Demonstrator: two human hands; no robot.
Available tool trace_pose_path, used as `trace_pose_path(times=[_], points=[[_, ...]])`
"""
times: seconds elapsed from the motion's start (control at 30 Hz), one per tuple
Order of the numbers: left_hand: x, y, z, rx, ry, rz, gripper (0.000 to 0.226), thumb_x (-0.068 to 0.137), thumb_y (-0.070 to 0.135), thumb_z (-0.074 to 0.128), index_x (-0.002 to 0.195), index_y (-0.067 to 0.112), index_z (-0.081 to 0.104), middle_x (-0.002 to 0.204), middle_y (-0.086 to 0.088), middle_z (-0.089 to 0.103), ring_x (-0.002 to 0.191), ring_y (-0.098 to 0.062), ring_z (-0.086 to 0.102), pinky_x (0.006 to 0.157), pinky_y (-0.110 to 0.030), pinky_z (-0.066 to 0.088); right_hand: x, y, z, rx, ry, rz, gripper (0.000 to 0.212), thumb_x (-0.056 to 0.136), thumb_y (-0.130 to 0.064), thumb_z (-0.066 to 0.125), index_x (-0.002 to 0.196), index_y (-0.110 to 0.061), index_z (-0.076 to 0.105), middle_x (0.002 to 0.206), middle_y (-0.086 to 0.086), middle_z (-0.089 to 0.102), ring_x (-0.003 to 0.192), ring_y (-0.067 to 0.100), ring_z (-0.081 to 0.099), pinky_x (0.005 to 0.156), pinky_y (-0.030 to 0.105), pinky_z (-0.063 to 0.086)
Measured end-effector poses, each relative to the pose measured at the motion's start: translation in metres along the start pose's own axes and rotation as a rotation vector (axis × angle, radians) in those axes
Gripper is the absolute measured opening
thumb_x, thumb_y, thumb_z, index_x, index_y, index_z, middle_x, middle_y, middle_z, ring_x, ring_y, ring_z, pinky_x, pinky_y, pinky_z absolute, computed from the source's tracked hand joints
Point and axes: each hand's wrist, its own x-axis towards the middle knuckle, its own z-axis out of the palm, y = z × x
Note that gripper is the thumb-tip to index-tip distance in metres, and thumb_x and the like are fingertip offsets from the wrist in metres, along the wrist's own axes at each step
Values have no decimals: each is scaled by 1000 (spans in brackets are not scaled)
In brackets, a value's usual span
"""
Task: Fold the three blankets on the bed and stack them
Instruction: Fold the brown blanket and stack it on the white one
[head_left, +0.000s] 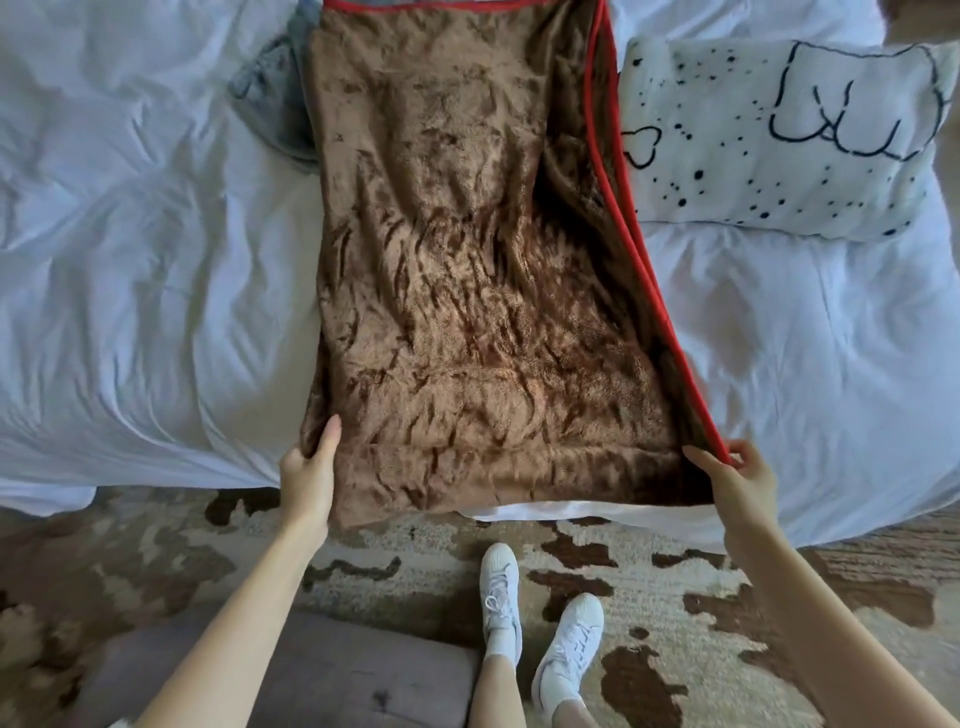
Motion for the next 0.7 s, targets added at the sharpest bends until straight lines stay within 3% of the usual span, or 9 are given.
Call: trace_pose_path(times=[0.07, 0.2, 0.27, 0.37, 0.47, 0.5, 0.57, 0.63, 0.7], points=[[-6, 4, 1, 28, -67, -4, 47, 81, 65, 62, 96, 21, 64, 90, 3, 67, 86, -17, 62, 78, -34, 50, -6, 1, 7, -77, 27, -40, 32, 85, -22, 71, 104, -9, 50, 92, 10, 64, 76, 22, 61, 62, 32, 47], [-12, 1, -5, 119, -245, 133, 77, 70, 63, 71, 130, 23, 45, 126, 9, 58, 120, -18, 55, 96, -32, 44, -14, -1, 23, -121, 36, -42, 32, 89, -19, 65, 110, -14, 42, 101, 15, 63, 89, 32, 64, 82, 51, 54], [-17, -5, -13, 218, -264, 221, 92, 64, 58, 78, 135, 28, 28, 135, 10, 41, 125, -8, 42, 101, -27, 35, -15, -2, 24, -103, 39, -20, 35, 89, -18, 63, 115, -16, 40, 104, 15, 62, 91, 32, 64, 83, 49, 53], [-23, -16, -22, 216, -369, 463, 111, 62, 39, 87, 147, 34, 15, 144, 30, 21, 129, 18, 25, 101, -3, 23, -13, -4, 23, -44, 11, 15, 38, 90, -17, 62, 120, -15, 39, 112, 14, 60, 95, 28, 61, 79, 38, 48], [-29, -25, -23, 355, -488, 669, 99, 72, 21, 85, 147, 44, 25, 151, 31, 24, 141, 8, 24, 114, -11, 22, -10, -6, 20, -30, 49, 38, 30, 90, -13, 59, 113, -13, 40, 115, 16, 59, 94, 28, 60, 71, 34, 45], [-31, -27, -21, 447, -507, 692, 84, 75, 23, 83, 138, 51, 36, 146, 23, 34, 137, 2, 35, 114, -20, 29, -11, -7, 18, -36, 69, 40, 28, 89, -11, 58, 109, -14, 39, 114, 16, 59, 92, 27, 59, 66, 33, 44], [-36, -32, -17, 661, -486, 702, 59, 75, 33, 81, 121, 53, 48, 126, 12, 41, 116, -8, 51, 96, -26, 44, -11, -11, 17, -48, 84, 20, 25, 88, -7, 53, 104, -17, 37, 105, 15, 60, 81, 24, 58, 56, 32, 41], [-40, -40, -13, 840, -413, 756, 63, 69, 44, 82, 119, 43, 44, 111, 8, 37, 95, -10, 51, 77, -24, 43, -11, -13, 16, -52, 81, -15, 24, 88, -2, 49, 101, -18, 35, 94, 12, 60, 71, 19, 56, 52, 32, 40], [-41, -44, -10, 927, -369, 810, 71, 63, 45, 86, 115, 32, 39, 100, 5, 35, 80, -13, 48, 69, -23, 39, -12, -15, 15, -71, 100, -44, 25, 87, -1, 47, 100, -18, 36, 86, 6, 58, 68, 17, 54, 53, 32, 41]])
